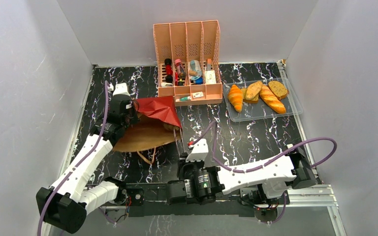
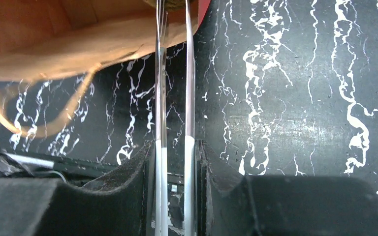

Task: Take the fake bread out of the paper bag
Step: Adjust the paper bag at the center of the board.

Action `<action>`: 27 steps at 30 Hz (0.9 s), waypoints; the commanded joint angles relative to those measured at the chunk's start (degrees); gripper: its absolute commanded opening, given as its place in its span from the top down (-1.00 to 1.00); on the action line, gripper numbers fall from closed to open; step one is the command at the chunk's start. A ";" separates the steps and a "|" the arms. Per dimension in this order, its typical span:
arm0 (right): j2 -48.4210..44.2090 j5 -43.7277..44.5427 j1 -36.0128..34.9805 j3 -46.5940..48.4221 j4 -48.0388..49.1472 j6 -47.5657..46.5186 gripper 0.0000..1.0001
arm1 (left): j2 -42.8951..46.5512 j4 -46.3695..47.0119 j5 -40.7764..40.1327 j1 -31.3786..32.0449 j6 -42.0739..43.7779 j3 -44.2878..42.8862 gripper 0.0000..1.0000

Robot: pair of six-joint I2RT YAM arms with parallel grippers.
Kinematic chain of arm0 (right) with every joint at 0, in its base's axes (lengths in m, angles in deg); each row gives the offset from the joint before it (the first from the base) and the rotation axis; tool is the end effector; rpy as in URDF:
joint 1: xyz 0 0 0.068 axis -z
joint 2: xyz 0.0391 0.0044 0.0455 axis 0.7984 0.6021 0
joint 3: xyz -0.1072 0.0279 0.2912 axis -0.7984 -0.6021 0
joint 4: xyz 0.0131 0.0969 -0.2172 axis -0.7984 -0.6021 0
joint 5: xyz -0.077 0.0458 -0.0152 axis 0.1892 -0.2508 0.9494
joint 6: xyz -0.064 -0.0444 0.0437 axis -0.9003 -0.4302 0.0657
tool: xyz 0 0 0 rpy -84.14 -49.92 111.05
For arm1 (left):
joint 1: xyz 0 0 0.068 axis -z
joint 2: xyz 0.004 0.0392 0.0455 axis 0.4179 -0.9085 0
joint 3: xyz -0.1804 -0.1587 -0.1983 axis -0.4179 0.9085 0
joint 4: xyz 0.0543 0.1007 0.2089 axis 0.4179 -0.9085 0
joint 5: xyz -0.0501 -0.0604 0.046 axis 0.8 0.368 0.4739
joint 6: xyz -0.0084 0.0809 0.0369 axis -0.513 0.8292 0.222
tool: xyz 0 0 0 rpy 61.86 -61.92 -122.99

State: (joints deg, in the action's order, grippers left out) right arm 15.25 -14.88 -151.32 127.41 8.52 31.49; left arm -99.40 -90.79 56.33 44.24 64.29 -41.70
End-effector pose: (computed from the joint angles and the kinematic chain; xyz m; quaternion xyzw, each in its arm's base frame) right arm 0.0320 0.2713 0.3274 -0.0102 0.8493 0.1265 0.5124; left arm 0.2126 -0.0479 0.3323 -0.0996 0.8531 -0.0393 0.5106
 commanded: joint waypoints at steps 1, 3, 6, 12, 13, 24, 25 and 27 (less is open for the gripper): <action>-2.80 8.35 -20.40 2.40 -11.53 13.20 1.00 | -4.59 -3.30 -10.87 -0.28 1.06 -5.29 1.00; -2.52 9.81 -20.15 3.14 -11.46 12.83 1.00 | -5.83 -3.67 -12.86 -0.29 1.37 -5.95 1.00; -1.92 11.53 -18.90 5.02 -11.44 11.54 1.00 | -6.09 -3.41 -15.88 -0.37 1.75 -5.89 1.00; 2.53 14.38 -18.37 14.82 -11.35 4.13 1.00 | -10.14 -1.86 -17.47 -0.65 3.54 -7.67 1.00; 3.91 14.82 -18.38 16.96 -11.35 2.66 1.00 | -11.16 -1.72 -16.94 -0.61 3.24 -8.44 1.00; 13.06 15.00 -18.20 30.31 0.92 -19.72 1.00 | -20.93 -2.37 -14.74 -0.56 0.97 -20.02 1.00; 12.60 14.88 -18.23 29.55 4.21 -22.71 1.00 | -21.42 -2.51 -14.73 -0.56 0.89 -20.86 1.00; 11.67 14.81 -18.33 28.13 9.95 -27.48 1.00 | -21.81 -2.62 -15.10 -0.56 0.90 -21.92 1.00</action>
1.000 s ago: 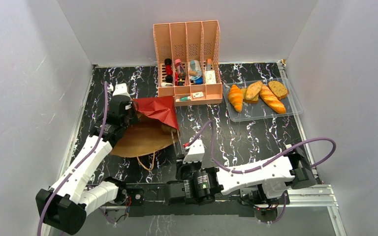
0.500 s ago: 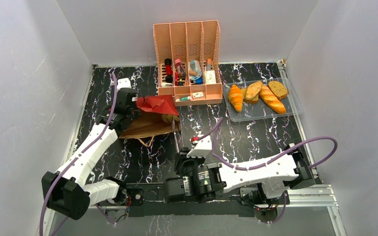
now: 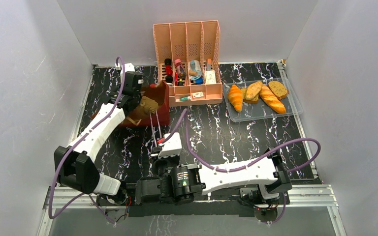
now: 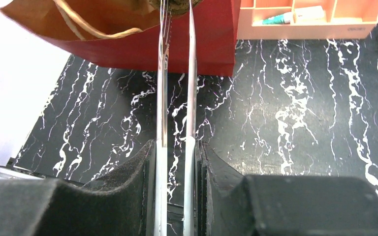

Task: Take the fake bread out of the paper bag
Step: Adjust the paper bag at the center of the board, then place the fake bread in the container.

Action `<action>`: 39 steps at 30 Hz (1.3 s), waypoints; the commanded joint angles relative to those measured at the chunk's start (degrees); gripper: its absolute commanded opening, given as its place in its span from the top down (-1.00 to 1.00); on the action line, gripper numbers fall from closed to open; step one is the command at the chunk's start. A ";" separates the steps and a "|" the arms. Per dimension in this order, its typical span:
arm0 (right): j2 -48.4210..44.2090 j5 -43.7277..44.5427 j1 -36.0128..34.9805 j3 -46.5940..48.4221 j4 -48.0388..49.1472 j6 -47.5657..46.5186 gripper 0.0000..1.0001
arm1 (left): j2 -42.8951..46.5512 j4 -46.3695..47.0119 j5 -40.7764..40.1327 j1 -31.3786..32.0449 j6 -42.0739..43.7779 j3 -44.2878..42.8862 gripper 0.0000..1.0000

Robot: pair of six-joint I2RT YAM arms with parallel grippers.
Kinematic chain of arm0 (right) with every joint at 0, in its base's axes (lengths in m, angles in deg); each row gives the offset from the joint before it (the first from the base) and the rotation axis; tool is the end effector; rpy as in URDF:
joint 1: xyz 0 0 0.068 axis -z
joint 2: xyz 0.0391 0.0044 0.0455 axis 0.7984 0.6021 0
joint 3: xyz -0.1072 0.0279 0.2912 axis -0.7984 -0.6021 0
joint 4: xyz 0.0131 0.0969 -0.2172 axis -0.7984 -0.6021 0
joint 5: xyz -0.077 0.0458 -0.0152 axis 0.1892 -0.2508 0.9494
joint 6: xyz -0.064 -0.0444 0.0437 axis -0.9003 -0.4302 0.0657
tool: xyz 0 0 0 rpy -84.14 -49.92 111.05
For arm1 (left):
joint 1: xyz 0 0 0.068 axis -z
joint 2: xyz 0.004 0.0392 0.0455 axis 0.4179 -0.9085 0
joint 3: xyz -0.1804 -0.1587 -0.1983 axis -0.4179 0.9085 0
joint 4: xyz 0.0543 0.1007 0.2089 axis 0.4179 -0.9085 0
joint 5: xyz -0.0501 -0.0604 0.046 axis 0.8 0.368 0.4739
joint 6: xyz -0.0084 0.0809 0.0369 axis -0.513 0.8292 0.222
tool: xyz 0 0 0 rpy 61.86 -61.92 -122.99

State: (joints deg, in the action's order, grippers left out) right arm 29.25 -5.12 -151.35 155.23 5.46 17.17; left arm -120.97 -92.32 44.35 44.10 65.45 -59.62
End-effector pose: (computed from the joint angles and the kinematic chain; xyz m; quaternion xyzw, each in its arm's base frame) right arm 0.0255 0.3488 0.3917 -0.0430 0.7963 0.1276 0.5897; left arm 0.3075 -0.0648 0.3505 -0.1322 0.8547 0.0720 0.4968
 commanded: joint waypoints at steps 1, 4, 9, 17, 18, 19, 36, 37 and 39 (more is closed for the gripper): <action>-2.49 5.30 -18.39 -0.25 15.77 -15.51 1.00 | -0.40 -1.19 -3.37 -0.44 -0.21 -4.33 1.00; -4.93 7.01 -18.65 -0.59 20.69 -20.26 1.00 | -0.88 -1.85 -5.13 -0.43 0.25 -5.27 1.00; -6.42 10.92 -18.70 -0.46 24.15 -24.84 1.00 | -0.28 -2.27 -7.96 -0.53 1.77 -4.96 1.00; -10.68 10.24 -11.57 -6.17 25.37 -25.20 1.00 | 1.58 -2.52 -7.62 -2.90 2.74 -2.21 1.00; -10.76 8.78 -9.43 -6.70 25.39 -25.23 1.00 | 1.96 -2.67 -7.08 -3.46 2.73 -2.01 1.00; -10.67 7.29 -7.36 -7.04 25.21 -25.31 1.00 | 2.98 -2.77 -6.39 -4.02 2.73 -1.80 1.00; -24.63 -14.28 37.51 -23.68 46.62 -44.06 1.00 | 3.67 -5.88 7.87 -11.13 -0.55 -2.78 1.00; -25.33 -15.26 39.99 -24.50 47.23 -44.38 1.00 | 3.67 -5.88 8.50 -11.31 -0.80 -2.76 1.00; -26.37 -17.35 45.24 -25.97 47.61 -44.31 1.00 | 3.58 -5.81 10.02 -11.71 -1.63 -2.94 1.00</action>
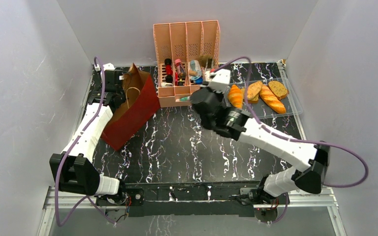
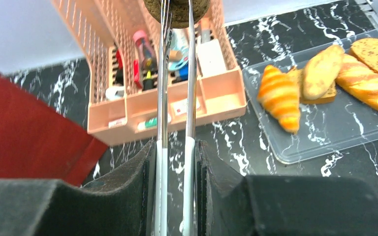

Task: Take the fake bread out of the paper bag
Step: Place the fake bread in the container.

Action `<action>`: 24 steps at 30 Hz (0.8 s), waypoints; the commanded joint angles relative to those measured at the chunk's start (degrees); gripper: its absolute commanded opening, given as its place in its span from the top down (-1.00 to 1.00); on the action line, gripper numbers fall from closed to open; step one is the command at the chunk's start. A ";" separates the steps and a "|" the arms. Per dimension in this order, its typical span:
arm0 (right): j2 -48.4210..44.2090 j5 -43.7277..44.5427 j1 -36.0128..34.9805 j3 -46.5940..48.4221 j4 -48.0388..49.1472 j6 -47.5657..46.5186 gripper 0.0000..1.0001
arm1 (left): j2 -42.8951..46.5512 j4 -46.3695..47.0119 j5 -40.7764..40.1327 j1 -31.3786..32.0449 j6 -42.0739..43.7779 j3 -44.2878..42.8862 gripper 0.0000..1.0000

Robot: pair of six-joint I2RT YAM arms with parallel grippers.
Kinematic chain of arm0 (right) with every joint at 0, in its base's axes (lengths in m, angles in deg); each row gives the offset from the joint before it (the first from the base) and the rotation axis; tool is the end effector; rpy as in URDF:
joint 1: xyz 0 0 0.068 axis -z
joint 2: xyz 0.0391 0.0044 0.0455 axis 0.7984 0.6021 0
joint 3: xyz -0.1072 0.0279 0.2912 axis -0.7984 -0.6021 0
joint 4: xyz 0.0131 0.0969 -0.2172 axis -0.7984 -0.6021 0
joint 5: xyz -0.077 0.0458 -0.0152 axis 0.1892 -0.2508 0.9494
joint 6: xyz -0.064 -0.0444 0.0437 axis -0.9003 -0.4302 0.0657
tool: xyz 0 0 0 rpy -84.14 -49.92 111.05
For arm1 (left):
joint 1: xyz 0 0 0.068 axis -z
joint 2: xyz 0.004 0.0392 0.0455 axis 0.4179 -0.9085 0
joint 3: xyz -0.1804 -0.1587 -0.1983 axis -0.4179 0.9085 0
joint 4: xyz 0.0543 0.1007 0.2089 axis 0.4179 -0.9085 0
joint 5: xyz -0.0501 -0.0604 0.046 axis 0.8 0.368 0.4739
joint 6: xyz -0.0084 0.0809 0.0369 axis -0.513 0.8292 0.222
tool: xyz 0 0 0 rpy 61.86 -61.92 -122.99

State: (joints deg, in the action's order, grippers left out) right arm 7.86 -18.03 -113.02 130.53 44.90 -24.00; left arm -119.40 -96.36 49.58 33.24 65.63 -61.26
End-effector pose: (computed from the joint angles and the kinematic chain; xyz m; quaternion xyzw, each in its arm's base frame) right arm 0.2055 0.2186 0.4144 0.0698 0.7895 0.0169 0.6095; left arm 0.3053 -0.0108 0.3579 -0.1909 0.8541 0.0824 0.4768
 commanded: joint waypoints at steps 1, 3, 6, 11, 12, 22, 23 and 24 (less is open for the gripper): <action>-5.46 -5.15 9.31 -2.28 8.53 -3.12 1.00 | 1.93 -1.80 5.60 -0.97 -2.29 -1.45 1.00; -6.36 -6.52 14.57 -4.94 9.30 -2.72 1.00 | 1.91 -1.92 7.40 -1.07 -3.30 -1.89 1.00; -7.28 -10.53 24.29 -9.20 10.45 -0.71 1.00 | 2.70 -2.13 9.41 -1.18 -4.44 -2.07 1.00; -7.93 -16.08 36.14 -15.96 14.33 1.37 1.00 | 6.48 -2.21 11.79 -3.15 -5.55 -1.92 1.00; -7.77 -17.45 38.80 -16.98 15.25 1.62 1.00 | 7.15 -2.35 12.39 -3.74 -5.75 -2.22 1.00; -3.21 -25.56 54.05 -20.97 20.06 2.06 1.00 | 6.81 -0.51 14.60 -4.85 -8.42 -1.37 1.00; -2.34 -26.07 55.18 -21.12 20.32 1.96 1.00 | 6.44 -0.15 14.67 -4.85 -8.72 -1.16 1.00; -1.56 -26.45 55.97 -21.51 20.69 1.92 1.00 | 6.16 0.20 14.74 -4.86 -8.91 -0.91 1.00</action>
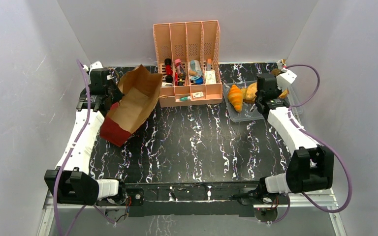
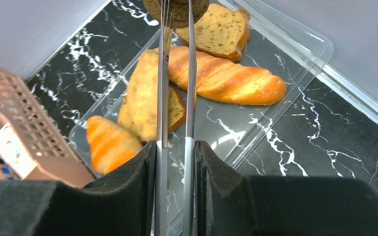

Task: Take the fake bread out of the paper bag
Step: Place the fake bread in the container.

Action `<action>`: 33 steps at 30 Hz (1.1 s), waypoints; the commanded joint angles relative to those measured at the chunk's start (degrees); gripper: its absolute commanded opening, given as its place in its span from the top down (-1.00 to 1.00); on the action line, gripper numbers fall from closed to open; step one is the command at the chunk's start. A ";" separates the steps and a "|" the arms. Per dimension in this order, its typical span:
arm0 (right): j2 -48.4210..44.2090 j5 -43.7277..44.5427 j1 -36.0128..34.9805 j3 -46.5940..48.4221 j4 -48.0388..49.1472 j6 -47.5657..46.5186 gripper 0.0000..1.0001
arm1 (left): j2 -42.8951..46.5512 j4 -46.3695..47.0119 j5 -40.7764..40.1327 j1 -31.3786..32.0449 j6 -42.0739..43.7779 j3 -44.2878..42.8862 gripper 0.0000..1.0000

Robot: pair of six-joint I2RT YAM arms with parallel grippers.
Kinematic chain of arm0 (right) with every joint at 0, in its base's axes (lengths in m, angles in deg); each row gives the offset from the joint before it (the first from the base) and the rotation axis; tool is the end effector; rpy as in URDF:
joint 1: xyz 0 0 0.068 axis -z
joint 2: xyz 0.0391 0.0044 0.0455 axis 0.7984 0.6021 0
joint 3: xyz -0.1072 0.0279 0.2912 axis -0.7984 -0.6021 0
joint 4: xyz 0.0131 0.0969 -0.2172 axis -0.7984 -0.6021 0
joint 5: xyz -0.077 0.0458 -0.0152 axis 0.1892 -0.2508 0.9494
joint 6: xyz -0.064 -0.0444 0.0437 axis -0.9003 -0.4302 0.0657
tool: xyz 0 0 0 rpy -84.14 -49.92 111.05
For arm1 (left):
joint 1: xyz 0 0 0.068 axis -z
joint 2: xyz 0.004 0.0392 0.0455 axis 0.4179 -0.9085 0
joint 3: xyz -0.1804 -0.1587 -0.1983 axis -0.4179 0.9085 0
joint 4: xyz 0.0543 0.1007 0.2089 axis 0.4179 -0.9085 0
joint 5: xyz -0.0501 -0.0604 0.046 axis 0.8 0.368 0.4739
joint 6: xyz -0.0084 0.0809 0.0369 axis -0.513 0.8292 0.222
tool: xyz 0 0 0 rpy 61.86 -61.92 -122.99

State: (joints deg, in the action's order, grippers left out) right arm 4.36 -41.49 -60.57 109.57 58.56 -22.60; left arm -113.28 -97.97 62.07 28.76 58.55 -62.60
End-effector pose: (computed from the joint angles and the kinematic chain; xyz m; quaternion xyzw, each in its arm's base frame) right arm 0.3007 -0.0076 0.3221 0.3423 0.7816 -0.0961 0.5125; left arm 0.2797 -0.0015 0.3884 -0.2320 0.8319 -0.0377 0.5027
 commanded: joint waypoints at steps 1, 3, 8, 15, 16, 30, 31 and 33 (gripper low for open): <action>2.70 -3.35 4.20 -0.91 7.45 0.58 1.00 | -0.18 2.18 2.28 -0.41 -1.93 0.67 1.00; 4.05 -3.79 5.06 -1.96 8.41 0.90 1.00 | -0.66 2.98 2.54 -0.46 -2.23 1.13 1.00; 8.05 -4.69 5.81 -3.58 10.31 2.52 1.00 | -1.54 4.17 4.80 -0.97 -4.08 1.68 1.00; 10.16 -7.23 5.82 -8.14 11.50 5.28 0.90 | -0.78 6.07 8.40 -2.98 -8.01 3.61 1.00; 9.87 -7.63 5.79 -8.98 11.67 5.75 0.87 | -0.92 6.09 8.55 -3.40 -8.36 3.76 1.00; 9.07 -12.40 5.78 -12.54 10.41 7.52 0.29 | -0.91 8.80 9.79 -6.45 -9.76 6.90 0.36; 9.21 -12.82 5.79 -12.83 10.53 7.73 0.27 | -0.73 8.98 9.81 -6.48 -9.74 7.35 0.31; 9.50 -13.28 5.75 -13.42 10.66 7.93 0.26 | -0.59 9.19 9.96 -6.56 -9.71 7.65 0.24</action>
State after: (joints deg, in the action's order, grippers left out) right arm 14.93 -53.82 -55.11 96.97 66.99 -15.59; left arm -115.21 -89.45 70.79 22.61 49.06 -55.94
